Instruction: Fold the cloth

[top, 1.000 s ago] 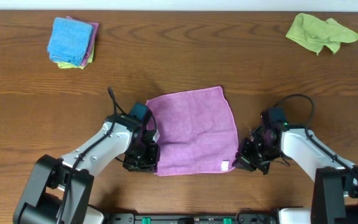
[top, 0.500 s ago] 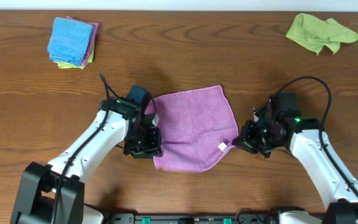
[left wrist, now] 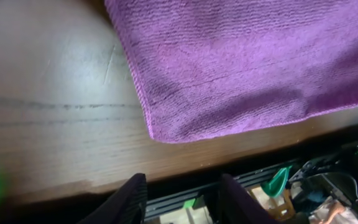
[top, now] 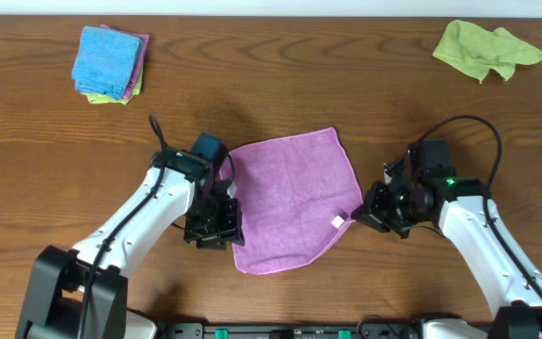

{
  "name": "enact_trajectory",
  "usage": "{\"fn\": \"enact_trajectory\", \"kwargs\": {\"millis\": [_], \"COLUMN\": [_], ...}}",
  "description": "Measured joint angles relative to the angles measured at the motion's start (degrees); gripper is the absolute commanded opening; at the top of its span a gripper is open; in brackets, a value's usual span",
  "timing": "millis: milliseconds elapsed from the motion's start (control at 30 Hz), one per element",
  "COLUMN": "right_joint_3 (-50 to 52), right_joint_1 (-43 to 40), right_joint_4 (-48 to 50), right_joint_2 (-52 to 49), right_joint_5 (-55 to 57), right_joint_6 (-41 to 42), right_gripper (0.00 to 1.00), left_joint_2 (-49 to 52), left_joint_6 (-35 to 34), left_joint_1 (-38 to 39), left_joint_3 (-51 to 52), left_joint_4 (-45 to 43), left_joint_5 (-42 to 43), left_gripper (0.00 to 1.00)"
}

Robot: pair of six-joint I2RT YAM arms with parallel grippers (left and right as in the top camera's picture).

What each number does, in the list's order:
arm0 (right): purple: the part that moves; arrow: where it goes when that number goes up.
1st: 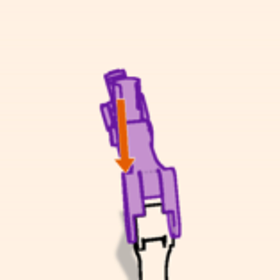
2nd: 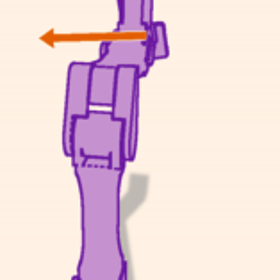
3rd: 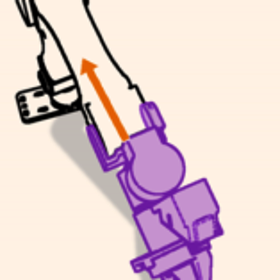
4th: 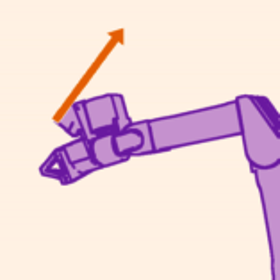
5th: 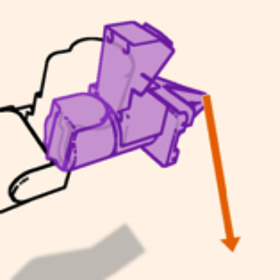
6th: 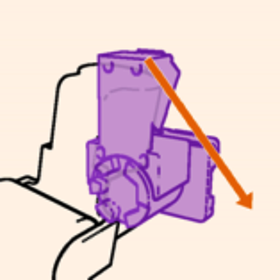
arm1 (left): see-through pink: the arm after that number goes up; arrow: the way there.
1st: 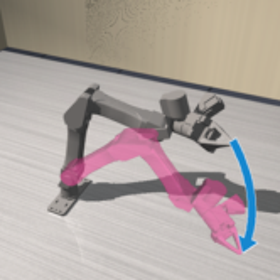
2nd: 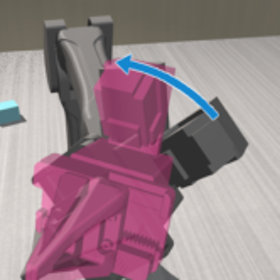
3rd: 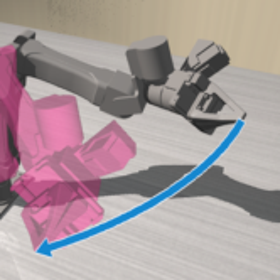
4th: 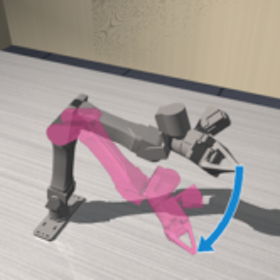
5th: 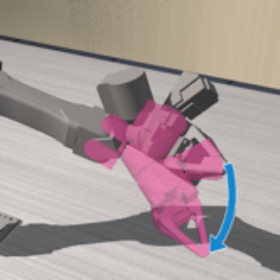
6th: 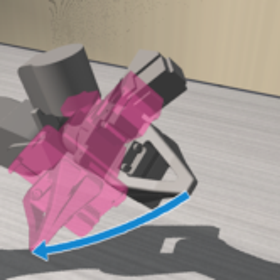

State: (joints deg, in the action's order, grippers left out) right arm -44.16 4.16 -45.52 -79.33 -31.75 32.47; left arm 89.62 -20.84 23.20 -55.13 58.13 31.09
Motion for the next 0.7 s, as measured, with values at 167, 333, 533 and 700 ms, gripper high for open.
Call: {"fn": "enact_trajectory", "kwargs": {"millis": [167,333,533,700], "right_joint_3": [0.0,0.0,0.0,0.0], "right_joint_1": [0.0,0.0,0.0,0.0], "right_joint_4": [0.3,0.9,1.1,1.1], "right_joint_2": [0.0,0.0,0.0,0.0], "right_joint_5": [0.0,-0.5,-0.9,-0.9], "right_joint_6": [0.0,0.0,0.0,0.0], "right_gripper": [0.01,0.02,0.02,0.02], "left_joint_2": [-7.0,-20.8,-31.4,-33.1], "left_joint_6": [-0.4,-3.6,-8.5,-13.1], "left_joint_1": [1.6,2.0,2.5,5.3], "left_joint_3": [9.4,21.2,32.0,39.1], "left_joint_4": [-11.5,-20.8,-28.8,-38.5], "left_joint_5": [0.5,0.5,0.5,0.9], "left_gripper": [0.39,0.42,0.44,0.44]}}
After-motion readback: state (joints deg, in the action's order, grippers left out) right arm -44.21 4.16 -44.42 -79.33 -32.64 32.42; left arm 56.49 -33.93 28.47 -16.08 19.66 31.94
